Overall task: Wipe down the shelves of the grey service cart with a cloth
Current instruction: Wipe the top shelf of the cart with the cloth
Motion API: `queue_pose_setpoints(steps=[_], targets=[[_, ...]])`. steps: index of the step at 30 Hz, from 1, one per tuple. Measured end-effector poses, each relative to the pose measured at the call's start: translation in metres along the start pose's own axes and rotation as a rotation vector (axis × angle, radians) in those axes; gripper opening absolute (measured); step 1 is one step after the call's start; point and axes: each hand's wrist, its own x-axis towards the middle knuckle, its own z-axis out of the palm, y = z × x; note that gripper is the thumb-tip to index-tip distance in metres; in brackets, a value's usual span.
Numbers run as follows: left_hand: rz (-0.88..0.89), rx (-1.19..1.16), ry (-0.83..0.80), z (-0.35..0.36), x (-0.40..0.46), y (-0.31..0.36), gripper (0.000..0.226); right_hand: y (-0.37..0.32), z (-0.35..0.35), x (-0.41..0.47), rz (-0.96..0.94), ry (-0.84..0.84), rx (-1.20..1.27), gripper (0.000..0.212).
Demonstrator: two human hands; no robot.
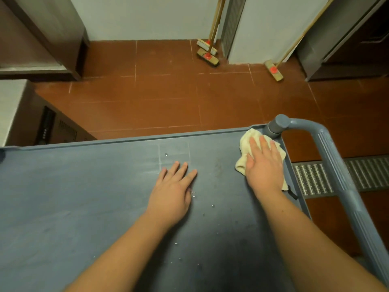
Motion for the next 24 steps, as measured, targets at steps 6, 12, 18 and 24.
queue_pose_setpoints(steps=[6,12,18,24], targets=[[-0.143,-0.011,-0.036,-0.021,-0.029,-0.059,0.052,-0.004,0.000,-0.001,0.051,-0.011,-0.005,0.054],[-0.106,0.027,-0.095,-0.023,-0.037,-0.074,0.053,-0.057,0.002,-0.022,-0.049,-0.040,0.004,0.052],[-0.091,-0.016,-0.076,-0.019,-0.043,-0.078,0.057,-0.182,0.023,-0.066,-0.402,-0.042,0.104,0.055],[-0.105,-0.080,-0.033,-0.024,-0.062,-0.094,0.060,-0.196,0.023,-0.077,-0.420,-0.039,0.131,0.056]])
